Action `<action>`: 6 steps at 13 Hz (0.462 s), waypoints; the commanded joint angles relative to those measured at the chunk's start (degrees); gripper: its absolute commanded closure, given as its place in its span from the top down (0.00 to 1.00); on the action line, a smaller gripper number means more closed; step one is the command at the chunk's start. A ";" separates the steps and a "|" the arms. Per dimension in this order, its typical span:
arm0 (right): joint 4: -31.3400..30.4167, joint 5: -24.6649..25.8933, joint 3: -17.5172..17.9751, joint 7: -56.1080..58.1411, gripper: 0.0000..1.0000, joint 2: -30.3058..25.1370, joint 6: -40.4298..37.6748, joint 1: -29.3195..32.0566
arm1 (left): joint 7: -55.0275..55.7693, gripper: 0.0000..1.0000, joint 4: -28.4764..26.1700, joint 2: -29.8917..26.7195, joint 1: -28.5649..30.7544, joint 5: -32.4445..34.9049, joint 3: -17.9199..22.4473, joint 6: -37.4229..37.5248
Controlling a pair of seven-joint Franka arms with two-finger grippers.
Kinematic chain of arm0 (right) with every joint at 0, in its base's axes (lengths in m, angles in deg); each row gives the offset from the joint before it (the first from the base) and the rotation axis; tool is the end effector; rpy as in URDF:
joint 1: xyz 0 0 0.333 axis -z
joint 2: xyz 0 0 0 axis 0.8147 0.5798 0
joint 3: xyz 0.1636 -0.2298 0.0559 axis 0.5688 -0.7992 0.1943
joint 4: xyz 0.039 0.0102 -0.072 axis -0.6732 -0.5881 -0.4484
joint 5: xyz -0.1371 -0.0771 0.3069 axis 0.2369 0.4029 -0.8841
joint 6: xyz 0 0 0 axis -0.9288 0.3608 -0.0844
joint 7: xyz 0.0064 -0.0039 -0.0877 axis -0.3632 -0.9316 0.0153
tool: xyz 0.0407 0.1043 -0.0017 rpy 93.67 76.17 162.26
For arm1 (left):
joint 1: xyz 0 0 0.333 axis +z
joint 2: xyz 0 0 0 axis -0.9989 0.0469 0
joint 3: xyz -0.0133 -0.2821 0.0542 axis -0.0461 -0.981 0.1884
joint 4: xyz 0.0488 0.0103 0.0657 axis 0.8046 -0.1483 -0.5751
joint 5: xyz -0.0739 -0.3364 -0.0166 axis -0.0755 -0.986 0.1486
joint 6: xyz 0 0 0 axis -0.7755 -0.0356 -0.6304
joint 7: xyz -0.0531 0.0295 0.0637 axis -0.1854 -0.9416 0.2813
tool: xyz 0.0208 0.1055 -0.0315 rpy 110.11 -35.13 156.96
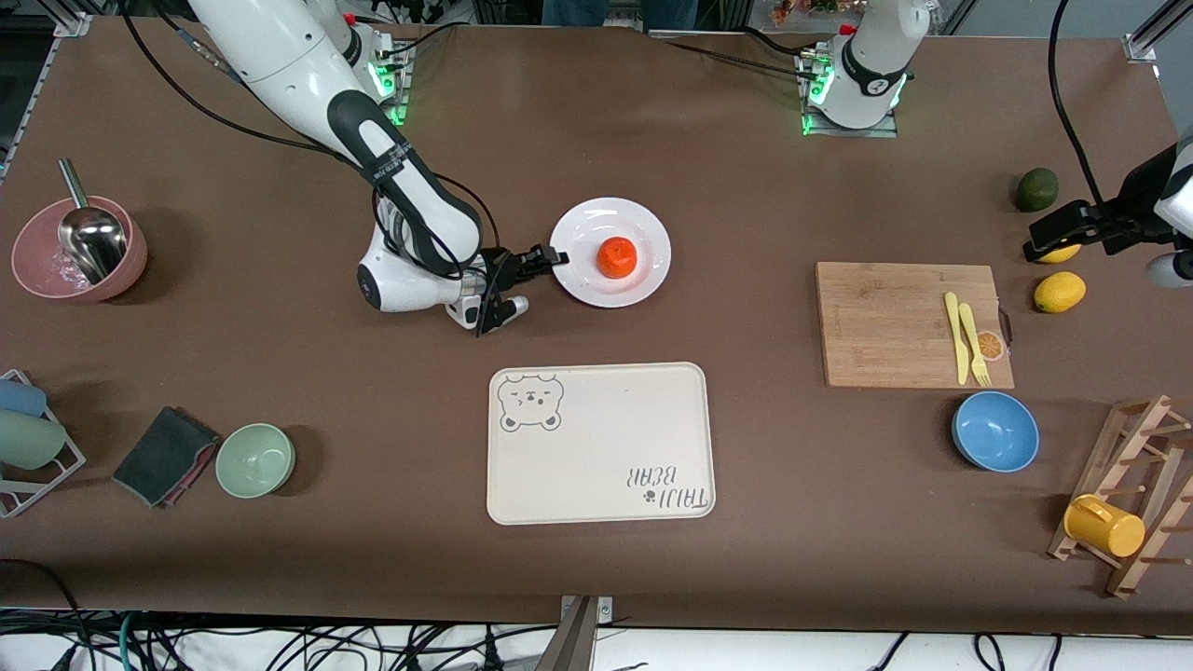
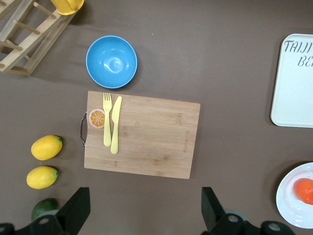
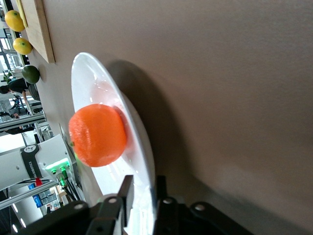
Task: Place orange and plate with both arms
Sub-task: 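Grasp the plate rim with the right gripper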
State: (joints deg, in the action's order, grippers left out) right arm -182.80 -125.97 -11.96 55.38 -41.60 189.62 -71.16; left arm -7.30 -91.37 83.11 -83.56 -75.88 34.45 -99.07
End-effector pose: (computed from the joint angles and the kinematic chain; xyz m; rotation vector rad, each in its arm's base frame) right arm 0.4355 0.3091 0.1470 -2.2170 -0.2985 0.4157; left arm 0.5206 0.0205 0.5647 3.1209 0.1953 -0.0994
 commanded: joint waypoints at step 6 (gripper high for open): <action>0.72 -1.47 0.49 2.03 0.00 0.16 -0.79 0.34 | -1.55 1.00 1.68 1.04 0.12 -1.83 -0.01 0.09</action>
State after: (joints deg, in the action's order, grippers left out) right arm -182.45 -126.48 -11.71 56.80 -41.08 188.81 -71.12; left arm -7.33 -91.10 83.37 -83.59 -75.94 34.18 -99.17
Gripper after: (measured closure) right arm 0.952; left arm 0.000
